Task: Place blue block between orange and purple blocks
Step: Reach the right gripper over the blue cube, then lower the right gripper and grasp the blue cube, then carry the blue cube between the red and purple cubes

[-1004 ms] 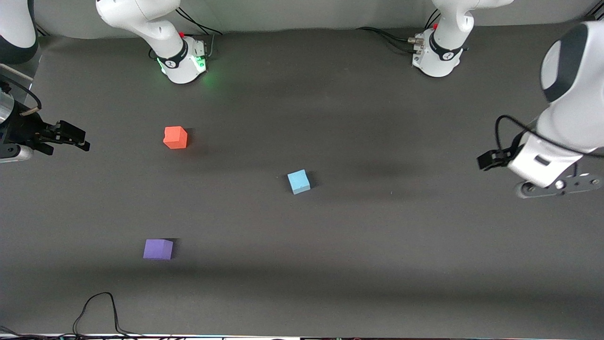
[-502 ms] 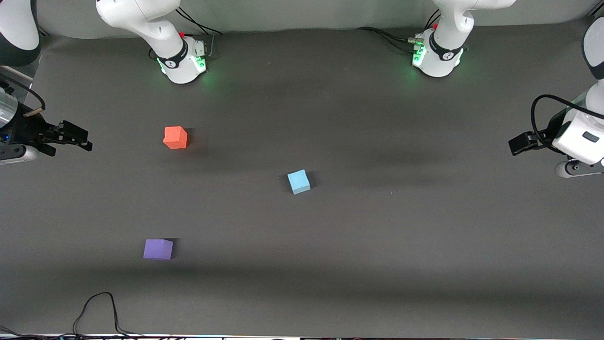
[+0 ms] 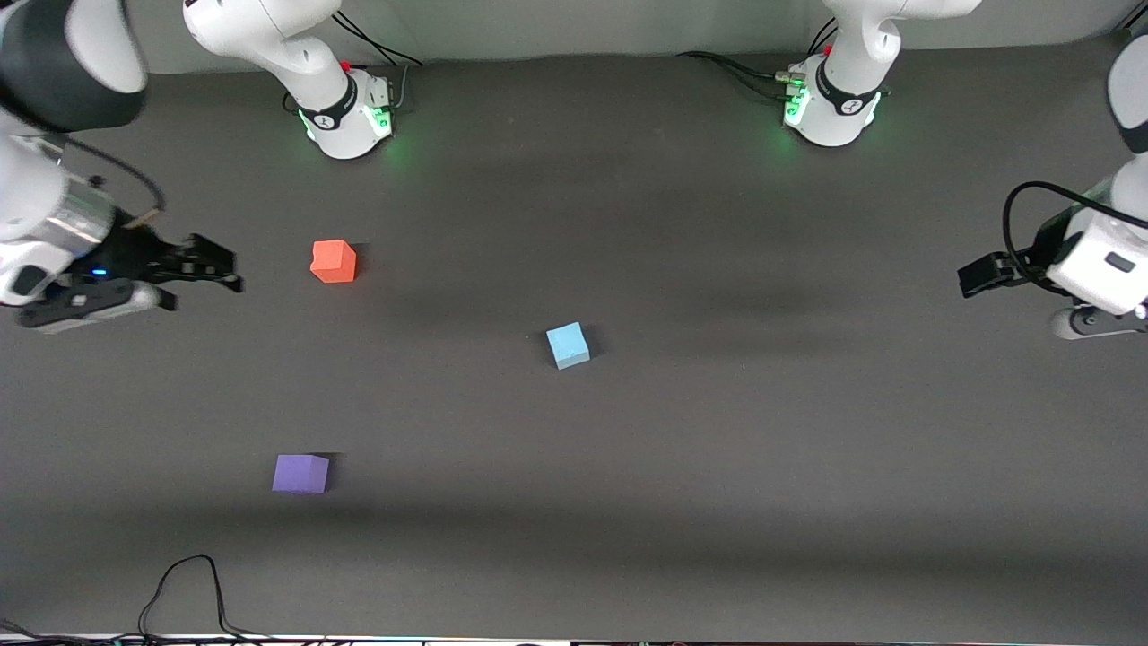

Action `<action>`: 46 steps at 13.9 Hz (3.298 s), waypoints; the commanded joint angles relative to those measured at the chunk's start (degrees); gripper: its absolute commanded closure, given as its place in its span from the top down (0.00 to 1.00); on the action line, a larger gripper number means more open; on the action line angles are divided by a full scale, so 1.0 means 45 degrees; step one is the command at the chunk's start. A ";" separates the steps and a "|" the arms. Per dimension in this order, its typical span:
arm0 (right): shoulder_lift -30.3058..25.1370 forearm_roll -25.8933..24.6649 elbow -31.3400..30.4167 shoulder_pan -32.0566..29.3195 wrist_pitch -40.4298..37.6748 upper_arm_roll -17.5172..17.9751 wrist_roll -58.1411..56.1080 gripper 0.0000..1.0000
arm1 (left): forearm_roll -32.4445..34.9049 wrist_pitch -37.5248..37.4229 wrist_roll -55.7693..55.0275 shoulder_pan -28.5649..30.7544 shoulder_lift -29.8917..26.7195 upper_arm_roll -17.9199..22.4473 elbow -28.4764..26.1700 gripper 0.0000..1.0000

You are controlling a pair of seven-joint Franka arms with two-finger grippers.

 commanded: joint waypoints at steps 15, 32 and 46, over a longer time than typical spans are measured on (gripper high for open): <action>0.9746 0.2517 0.5203 0.6831 0.5095 -0.0050 0.5423 1.00 | 0.0246 -0.0481 0.0793 0.0267 -0.0131 0.0269 0.0065 1.00; 1.0080 0.4373 0.2353 0.7124 0.7577 -0.0011 0.3939 1.00 | 0.0266 -0.0970 0.0774 0.0131 -0.0110 0.0250 0.0105 1.00; 0.7171 0.4217 0.2156 0.3026 0.2658 -0.0983 -0.0232 0.25 | 0.0266 -0.1224 0.0793 0.0053 -0.0110 0.0211 0.0163 1.00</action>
